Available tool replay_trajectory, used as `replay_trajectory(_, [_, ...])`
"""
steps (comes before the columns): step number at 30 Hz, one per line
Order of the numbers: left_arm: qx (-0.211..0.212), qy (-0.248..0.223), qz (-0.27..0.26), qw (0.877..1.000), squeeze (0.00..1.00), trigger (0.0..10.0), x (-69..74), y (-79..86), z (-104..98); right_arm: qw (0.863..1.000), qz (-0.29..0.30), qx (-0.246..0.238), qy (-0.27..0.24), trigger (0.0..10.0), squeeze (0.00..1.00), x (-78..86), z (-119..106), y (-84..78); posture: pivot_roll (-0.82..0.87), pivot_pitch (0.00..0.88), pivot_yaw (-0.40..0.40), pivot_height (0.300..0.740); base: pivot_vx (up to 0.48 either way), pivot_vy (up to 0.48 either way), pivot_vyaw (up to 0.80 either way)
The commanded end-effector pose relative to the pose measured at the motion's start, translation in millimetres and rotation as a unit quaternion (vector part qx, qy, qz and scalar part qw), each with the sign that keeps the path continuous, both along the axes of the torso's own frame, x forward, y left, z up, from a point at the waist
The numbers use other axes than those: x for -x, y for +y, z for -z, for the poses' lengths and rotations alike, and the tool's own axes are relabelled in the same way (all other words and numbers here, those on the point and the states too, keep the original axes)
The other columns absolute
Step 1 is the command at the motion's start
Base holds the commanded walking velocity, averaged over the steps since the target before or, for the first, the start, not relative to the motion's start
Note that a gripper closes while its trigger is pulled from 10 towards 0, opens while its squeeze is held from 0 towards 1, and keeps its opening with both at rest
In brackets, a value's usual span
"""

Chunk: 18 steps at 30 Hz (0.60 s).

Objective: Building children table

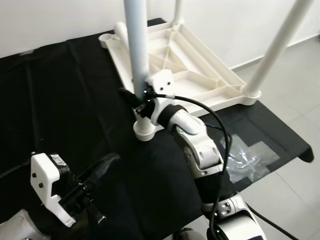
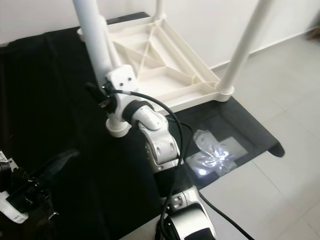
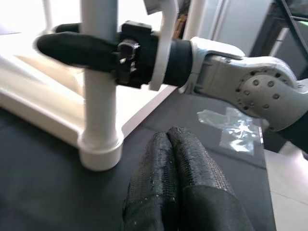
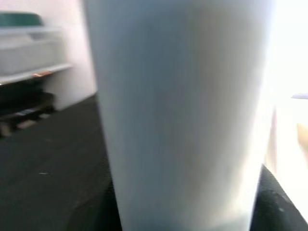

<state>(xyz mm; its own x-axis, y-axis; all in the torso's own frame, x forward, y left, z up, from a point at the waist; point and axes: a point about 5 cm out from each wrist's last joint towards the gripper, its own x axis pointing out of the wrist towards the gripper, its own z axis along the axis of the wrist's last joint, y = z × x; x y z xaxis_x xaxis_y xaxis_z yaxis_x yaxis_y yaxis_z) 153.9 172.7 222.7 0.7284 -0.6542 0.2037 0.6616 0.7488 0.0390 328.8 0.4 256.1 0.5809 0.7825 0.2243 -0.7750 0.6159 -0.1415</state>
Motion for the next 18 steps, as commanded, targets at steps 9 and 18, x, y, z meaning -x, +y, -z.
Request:
replay_trajectory(9, [-0.001, 0.009, 0.0, 1.0, 0.0, 10.0, -2.3, -0.7, 6, 0.976, -0.21, -0.003, 0.049, 10.0, 1.0, 45.4, -2, 20.5, 0.03, 0.237, -0.004, 0.74, 0.0, 0.0, 0.0])
replay_trajectory(18, [0.0, 0.011, -0.005, 1.0, 0.0, 10.0, -7.0, -2.5, 11, 0.959, -0.256, 0.121, 0.016, 10.0, 1.0, 41.5, 15, -39.9, 0.0, 0.228, -0.001, 0.74, 0.0, 0.0, 0.0])
